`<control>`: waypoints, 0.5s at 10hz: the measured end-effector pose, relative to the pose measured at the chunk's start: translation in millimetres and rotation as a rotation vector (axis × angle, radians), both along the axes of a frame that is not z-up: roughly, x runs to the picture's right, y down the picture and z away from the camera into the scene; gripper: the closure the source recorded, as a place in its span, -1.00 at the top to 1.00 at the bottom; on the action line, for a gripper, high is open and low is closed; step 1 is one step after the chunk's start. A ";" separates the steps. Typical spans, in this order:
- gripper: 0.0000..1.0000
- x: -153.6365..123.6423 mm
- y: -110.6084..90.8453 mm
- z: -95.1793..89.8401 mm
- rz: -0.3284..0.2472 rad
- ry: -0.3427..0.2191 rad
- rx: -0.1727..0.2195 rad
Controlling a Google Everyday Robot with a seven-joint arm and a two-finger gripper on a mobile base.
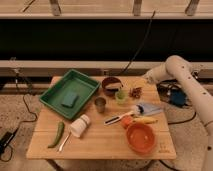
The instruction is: Place eraser in red bowl
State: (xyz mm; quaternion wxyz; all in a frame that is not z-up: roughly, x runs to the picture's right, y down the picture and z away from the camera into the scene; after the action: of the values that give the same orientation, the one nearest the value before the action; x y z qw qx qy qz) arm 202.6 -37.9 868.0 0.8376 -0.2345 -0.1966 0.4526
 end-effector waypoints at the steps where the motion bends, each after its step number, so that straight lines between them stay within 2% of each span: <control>1: 0.30 -5.7 -5.7 6.5 0.006 -0.004 -0.001; 5: 0.30 -34.1 -21.8 20.5 0.002 -0.041 -0.006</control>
State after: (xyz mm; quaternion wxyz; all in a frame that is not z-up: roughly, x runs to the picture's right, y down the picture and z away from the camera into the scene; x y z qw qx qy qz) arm 168.5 -59.7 888.5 0.8322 -0.2461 -0.2124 0.4492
